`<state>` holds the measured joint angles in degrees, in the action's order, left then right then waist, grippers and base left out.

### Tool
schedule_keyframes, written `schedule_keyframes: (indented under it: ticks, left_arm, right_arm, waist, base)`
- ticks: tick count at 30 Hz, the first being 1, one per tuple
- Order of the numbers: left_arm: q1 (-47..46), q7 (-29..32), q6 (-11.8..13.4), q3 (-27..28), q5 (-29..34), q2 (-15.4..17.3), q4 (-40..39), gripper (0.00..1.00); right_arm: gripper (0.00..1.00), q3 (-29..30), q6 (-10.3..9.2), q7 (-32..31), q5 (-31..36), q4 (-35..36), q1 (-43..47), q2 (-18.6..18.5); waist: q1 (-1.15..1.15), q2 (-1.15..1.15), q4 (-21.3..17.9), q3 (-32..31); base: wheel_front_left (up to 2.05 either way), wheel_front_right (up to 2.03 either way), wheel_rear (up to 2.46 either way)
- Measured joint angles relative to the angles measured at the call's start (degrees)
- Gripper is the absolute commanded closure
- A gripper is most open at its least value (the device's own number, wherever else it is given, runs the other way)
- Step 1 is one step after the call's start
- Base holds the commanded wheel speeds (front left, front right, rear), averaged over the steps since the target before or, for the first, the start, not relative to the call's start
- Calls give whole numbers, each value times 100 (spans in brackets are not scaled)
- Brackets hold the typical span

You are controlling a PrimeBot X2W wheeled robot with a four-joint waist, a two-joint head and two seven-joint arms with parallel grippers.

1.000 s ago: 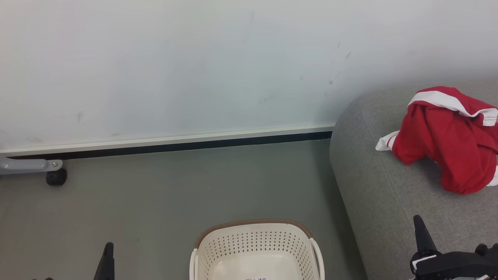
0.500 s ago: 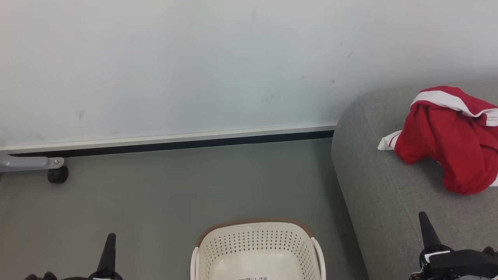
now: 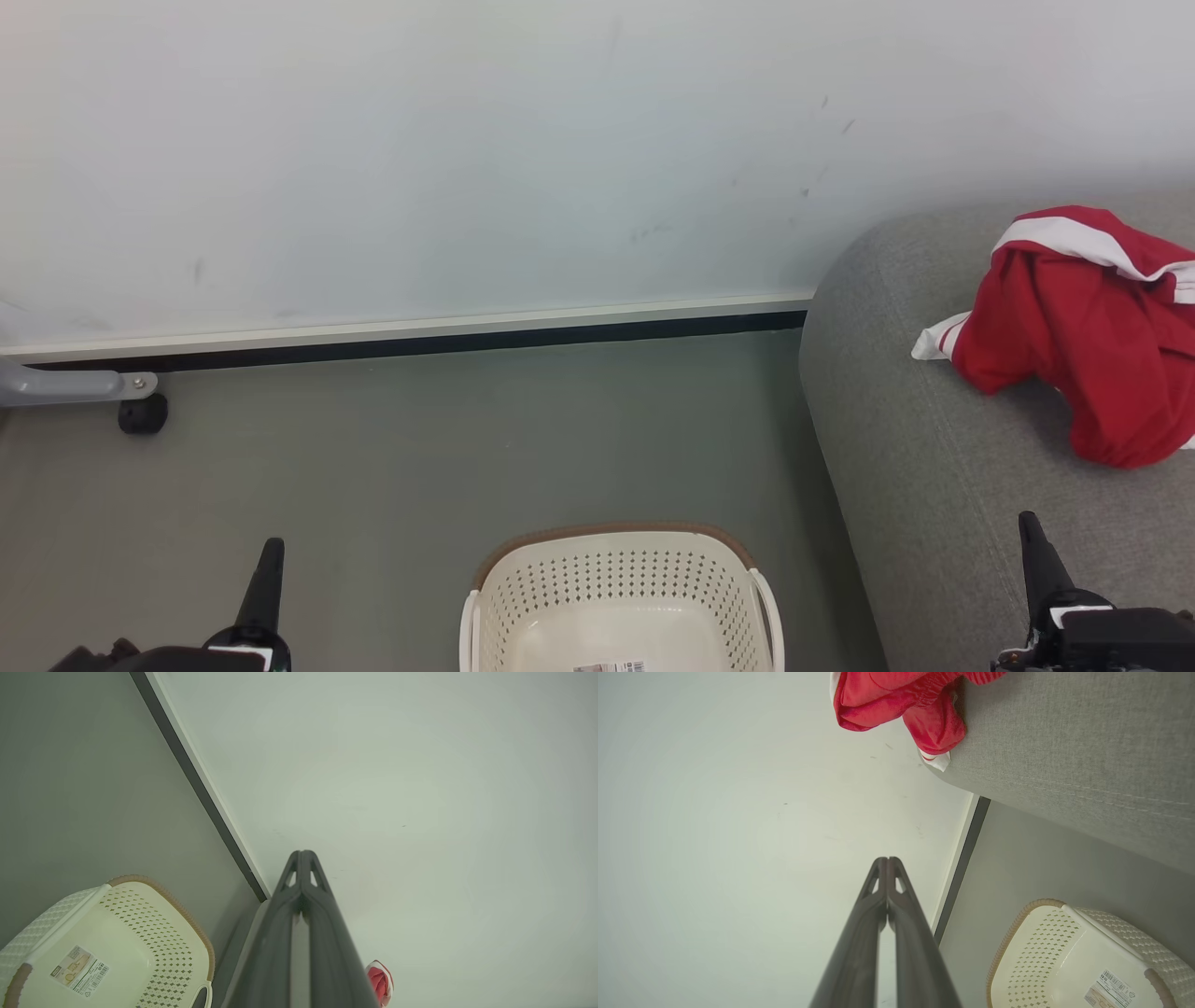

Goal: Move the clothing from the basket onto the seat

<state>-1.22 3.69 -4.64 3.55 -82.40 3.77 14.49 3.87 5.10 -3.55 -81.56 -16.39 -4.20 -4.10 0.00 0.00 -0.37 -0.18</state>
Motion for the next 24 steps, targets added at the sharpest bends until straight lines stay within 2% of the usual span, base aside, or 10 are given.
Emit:
schedule_keyframes:
  ticks: [16, 24]
  left_arm:
    - [-287, 260, -199, 153, -828, -118, 213, 100]
    - [-327, 282, -200, 162, -929, -130, 225, 100]
  right_arm:
    - [100, 359, 157, -270, -955, -70, -98, 147]
    - [100, 379, 180, -294, -987, -74, -106, 157]
  waist:
    - [0, 0, 36, 28]
    - [0, 0, 37, 29]
  base:
    - [0, 0, 0]
    - [0, 0, 0]
